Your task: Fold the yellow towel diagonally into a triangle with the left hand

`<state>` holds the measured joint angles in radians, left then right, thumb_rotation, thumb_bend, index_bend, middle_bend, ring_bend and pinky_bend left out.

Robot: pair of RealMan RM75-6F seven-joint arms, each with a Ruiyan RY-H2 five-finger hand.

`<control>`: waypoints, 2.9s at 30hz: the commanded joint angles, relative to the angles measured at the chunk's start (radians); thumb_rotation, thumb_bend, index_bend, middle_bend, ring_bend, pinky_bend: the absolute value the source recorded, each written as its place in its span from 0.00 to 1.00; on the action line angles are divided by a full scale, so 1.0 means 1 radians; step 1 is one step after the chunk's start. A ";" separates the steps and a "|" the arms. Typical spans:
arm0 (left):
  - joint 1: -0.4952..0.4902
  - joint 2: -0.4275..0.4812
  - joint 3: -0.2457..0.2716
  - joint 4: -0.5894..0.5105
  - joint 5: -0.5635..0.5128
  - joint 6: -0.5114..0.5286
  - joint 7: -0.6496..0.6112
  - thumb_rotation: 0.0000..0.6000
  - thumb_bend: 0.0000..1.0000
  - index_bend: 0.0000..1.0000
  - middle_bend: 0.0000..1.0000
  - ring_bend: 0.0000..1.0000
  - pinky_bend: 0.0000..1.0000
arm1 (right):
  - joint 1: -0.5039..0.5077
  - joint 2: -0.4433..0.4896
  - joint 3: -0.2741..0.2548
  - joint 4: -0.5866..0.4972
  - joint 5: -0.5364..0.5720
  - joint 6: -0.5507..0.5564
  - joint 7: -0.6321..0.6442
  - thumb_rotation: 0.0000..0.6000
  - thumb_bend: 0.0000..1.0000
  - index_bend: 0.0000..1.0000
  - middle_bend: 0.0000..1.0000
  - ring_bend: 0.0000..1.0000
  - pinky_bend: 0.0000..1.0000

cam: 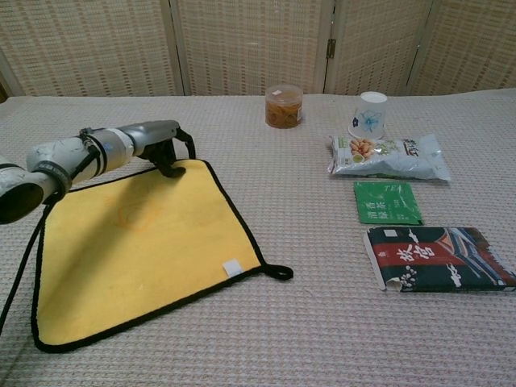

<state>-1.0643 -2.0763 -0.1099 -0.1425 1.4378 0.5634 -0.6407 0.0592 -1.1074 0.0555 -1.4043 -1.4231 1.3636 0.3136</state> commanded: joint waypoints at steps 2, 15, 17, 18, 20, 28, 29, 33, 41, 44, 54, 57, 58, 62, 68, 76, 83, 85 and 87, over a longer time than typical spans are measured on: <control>0.004 -0.003 0.002 -0.004 0.002 0.023 -0.013 1.00 0.49 0.46 1.00 1.00 1.00 | 0.000 0.000 0.000 0.000 0.000 -0.001 -0.001 1.00 0.24 0.00 0.00 0.00 0.00; 0.086 0.031 0.032 -0.071 0.036 0.233 -0.044 1.00 0.49 0.57 1.00 1.00 1.00 | -0.001 0.000 -0.004 -0.009 -0.023 0.014 -0.004 1.00 0.24 0.00 0.00 0.00 0.00; 0.120 0.046 0.039 -0.107 0.045 0.311 -0.031 1.00 0.49 0.58 1.00 1.00 1.00 | -0.001 0.000 -0.007 -0.013 -0.034 0.019 -0.008 1.00 0.24 0.00 0.00 0.00 0.00; 0.136 0.054 0.042 -0.128 0.049 0.344 -0.024 1.00 0.49 0.58 1.00 1.00 1.00 | -0.001 0.000 -0.008 -0.016 -0.040 0.023 -0.009 1.00 0.24 0.00 0.00 0.00 0.00; 0.176 0.075 0.049 -0.186 0.056 0.420 0.003 1.00 0.49 0.58 1.00 1.00 1.00 | -0.001 0.000 -0.012 -0.021 -0.054 0.031 -0.015 1.00 0.24 0.00 0.00 0.00 0.00; 0.331 0.217 0.073 -0.545 0.065 0.619 0.214 1.00 0.49 0.58 1.00 1.00 1.00 | -0.002 0.000 -0.027 -0.047 -0.105 0.064 -0.035 1.00 0.24 0.00 0.00 0.00 0.00; 0.352 0.240 0.079 -0.596 0.067 0.643 0.241 1.00 0.49 0.58 1.00 1.00 1.00 | -0.002 0.000 -0.029 -0.050 -0.110 0.067 -0.036 1.00 0.24 0.00 0.00 0.00 0.00; 0.442 0.333 0.107 -0.785 0.073 0.733 0.364 1.00 0.49 0.58 1.00 1.00 1.00 | -0.003 0.003 -0.040 -0.062 -0.135 0.080 -0.040 1.00 0.24 0.00 0.00 0.00 0.00; 0.574 0.456 0.161 -1.037 0.114 0.878 0.510 1.00 0.49 0.56 1.00 1.00 1.00 | -0.009 0.006 -0.056 -0.079 -0.173 0.110 -0.051 1.00 0.24 0.00 0.00 0.00 0.00; 0.614 0.481 0.189 -1.081 0.145 0.921 0.539 1.00 0.49 0.55 1.00 1.00 1.00 | -0.012 0.009 -0.062 -0.089 -0.192 0.127 -0.052 1.00 0.24 0.00 0.00 0.00 0.00; 0.685 0.462 0.239 -1.135 0.194 0.924 0.586 1.00 0.49 0.54 1.00 1.00 1.00 | -0.023 0.015 -0.078 -0.097 -0.246 0.181 -0.041 1.00 0.24 0.00 0.00 0.00 0.00; 0.699 0.449 0.245 -1.128 0.201 0.917 0.587 1.00 0.49 0.54 1.00 1.00 1.00 | -0.026 0.017 -0.080 -0.096 -0.254 0.194 -0.035 1.00 0.24 0.00 0.00 0.00 0.00; 0.703 0.447 0.247 -1.127 0.205 0.918 0.590 1.00 0.49 0.54 1.00 1.00 1.00 | -0.027 0.018 -0.081 -0.095 -0.255 0.197 -0.033 1.00 0.24 0.00 0.00 0.00 0.00; 0.727 0.443 0.253 -1.129 0.224 0.939 0.597 1.00 0.49 0.54 1.00 1.00 1.00 | -0.029 0.019 -0.084 -0.093 -0.259 0.205 -0.029 1.00 0.24 0.00 0.00 0.00 0.00; 0.756 0.439 0.263 -1.121 0.241 0.942 0.600 1.00 0.49 0.54 1.00 1.00 1.00 | -0.032 0.019 -0.091 -0.093 -0.273 0.215 -0.030 1.00 0.24 0.00 0.00 0.00 0.00; 0.792 0.434 0.271 -1.081 0.242 0.940 0.559 1.00 0.49 0.54 1.00 1.00 1.00 | -0.034 0.016 -0.098 -0.096 -0.284 0.222 -0.039 1.00 0.24 0.00 0.00 0.00 0.00; 0.832 0.424 0.290 -1.057 0.262 0.961 0.529 1.00 0.49 0.54 1.00 1.00 1.00 | -0.031 0.010 -0.103 -0.097 -0.288 0.215 -0.051 1.00 0.24 0.00 0.00 0.00 0.00; 0.840 0.421 0.296 -1.049 0.267 0.960 0.530 1.00 0.49 0.54 1.00 1.00 1.00 | -0.031 0.008 -0.106 -0.098 -0.292 0.216 -0.055 1.00 0.24 0.00 0.00 0.00 0.00; 0.848 0.417 0.300 -1.042 0.272 0.959 0.528 1.00 0.49 0.54 1.00 1.00 1.00 | -0.033 0.007 -0.108 -0.099 -0.295 0.220 -0.060 1.00 0.24 0.00 0.00 0.00 0.00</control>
<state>-0.2180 -1.6583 0.1884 -1.1865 1.7087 1.5232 -0.1119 0.0264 -1.0999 -0.0518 -1.5033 -1.7173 1.5830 0.2542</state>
